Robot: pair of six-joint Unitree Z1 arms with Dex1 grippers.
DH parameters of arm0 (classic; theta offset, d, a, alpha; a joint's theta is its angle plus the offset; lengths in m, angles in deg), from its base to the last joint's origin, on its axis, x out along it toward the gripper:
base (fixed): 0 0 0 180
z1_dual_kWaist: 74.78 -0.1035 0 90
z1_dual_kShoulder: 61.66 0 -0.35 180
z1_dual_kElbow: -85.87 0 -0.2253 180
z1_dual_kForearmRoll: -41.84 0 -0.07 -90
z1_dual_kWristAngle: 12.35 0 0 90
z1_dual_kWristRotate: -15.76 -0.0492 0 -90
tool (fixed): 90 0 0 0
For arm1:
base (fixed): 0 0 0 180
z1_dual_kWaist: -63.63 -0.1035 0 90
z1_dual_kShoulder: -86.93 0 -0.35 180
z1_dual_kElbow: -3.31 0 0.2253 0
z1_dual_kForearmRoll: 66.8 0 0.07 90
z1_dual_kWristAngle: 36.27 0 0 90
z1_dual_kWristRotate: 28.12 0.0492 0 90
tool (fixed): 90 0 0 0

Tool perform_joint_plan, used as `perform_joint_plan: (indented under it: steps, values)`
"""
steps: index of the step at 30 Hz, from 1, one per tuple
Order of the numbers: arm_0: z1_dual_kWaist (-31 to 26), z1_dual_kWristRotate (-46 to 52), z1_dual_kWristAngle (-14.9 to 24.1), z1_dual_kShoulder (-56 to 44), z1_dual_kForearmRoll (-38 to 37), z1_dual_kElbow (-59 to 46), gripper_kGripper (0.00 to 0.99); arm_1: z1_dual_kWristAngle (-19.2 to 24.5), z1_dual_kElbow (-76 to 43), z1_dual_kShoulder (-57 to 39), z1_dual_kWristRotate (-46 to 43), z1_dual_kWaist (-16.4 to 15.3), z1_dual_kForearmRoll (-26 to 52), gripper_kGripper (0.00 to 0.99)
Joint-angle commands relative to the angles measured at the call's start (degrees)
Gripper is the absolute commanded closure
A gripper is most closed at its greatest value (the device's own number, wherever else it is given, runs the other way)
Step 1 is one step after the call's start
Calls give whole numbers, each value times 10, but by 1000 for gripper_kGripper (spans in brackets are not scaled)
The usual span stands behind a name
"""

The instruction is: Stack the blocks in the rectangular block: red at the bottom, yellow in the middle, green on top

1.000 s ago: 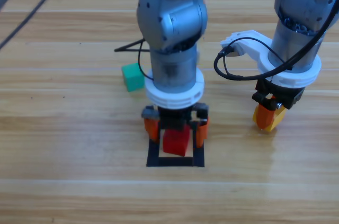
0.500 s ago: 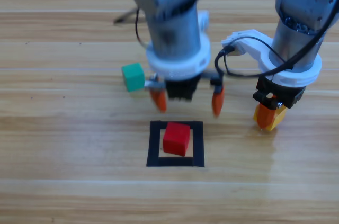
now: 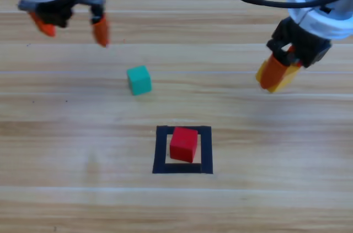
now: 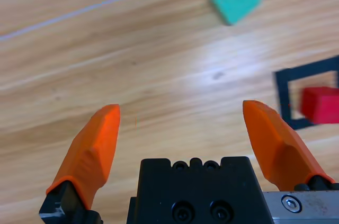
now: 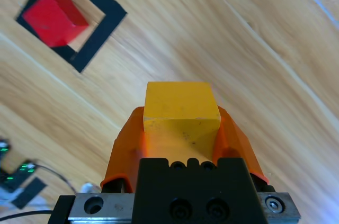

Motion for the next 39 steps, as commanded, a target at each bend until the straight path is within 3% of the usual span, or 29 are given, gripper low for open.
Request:
perform_joint_plan:
  steps: [1,8,12,15,20,24,28,35,36,38,39]
  values:
    - [-99,-98,-6,14,-23,-43,0,-77,-1,-2,105,-26,-12,969]
    - [-123,-185,-38,-33,-22,-72,0,-80,1,55,225,-34,-12,969]
    - [-129,-240,-89,-23,-22,-69,0,-76,15,94,266,-72,-14,969]
    - [-131,-263,-105,-22,-22,-62,0,-64,24,121,299,-112,-17,969]
    - [-131,-302,-107,-26,-21,-66,0,-57,66,144,363,-154,-17,969]
    - [-131,-349,-103,-32,-14,-59,0,-27,102,161,396,-156,-19,969]
    - [-131,-395,-62,-21,-13,-68,0,5,126,180,408,-156,-19,967]
    - [-131,-413,-51,-8,-7,-65,0,16,163,201,432,-167,-19,967]
    - [-131,-420,-61,-13,-7,-65,0,13,164,201,439,-172,-20,967]
    - [-153,-456,-133,-20,-7,-60,0,-4,175,200,457,-183,-24,967]
    - [-157,-463,-146,-20,-7,-59,0,-4,179,200,463,-188,-25,967]
